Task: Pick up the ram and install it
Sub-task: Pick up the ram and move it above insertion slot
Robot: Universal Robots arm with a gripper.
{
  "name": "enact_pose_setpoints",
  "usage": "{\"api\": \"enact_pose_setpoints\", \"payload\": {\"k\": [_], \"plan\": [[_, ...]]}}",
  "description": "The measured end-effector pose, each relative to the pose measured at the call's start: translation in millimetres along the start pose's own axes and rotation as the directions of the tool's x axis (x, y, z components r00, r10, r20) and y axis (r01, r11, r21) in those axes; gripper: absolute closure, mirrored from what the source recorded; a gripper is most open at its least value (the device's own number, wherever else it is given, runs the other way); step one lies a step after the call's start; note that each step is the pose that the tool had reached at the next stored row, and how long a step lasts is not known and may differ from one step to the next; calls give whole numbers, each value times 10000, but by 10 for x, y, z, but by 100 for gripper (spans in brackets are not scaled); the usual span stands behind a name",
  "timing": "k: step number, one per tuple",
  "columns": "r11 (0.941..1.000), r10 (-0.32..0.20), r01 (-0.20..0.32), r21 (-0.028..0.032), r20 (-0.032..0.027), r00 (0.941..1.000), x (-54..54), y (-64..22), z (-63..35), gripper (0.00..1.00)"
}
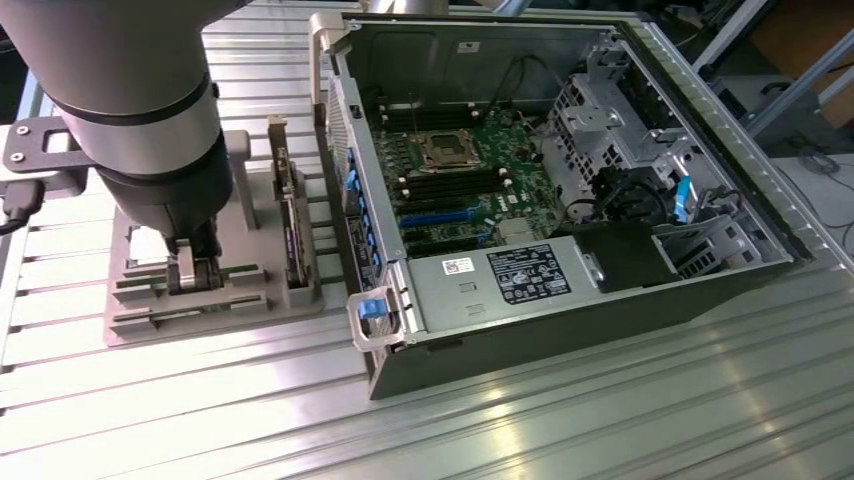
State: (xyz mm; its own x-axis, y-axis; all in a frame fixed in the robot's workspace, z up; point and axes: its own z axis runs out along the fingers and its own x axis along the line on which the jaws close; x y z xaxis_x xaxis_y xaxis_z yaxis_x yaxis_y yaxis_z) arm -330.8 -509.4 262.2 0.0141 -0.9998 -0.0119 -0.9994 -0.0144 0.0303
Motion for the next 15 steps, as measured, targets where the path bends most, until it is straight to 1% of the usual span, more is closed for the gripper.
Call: {"api": "enact_pose_setpoints", "payload": {"k": [4,15], "plan": [[10000,0,0,-1,0,10000,59,7,20,62],[10000,-1,1,-3,0,10000,62,13,187,62]]}}
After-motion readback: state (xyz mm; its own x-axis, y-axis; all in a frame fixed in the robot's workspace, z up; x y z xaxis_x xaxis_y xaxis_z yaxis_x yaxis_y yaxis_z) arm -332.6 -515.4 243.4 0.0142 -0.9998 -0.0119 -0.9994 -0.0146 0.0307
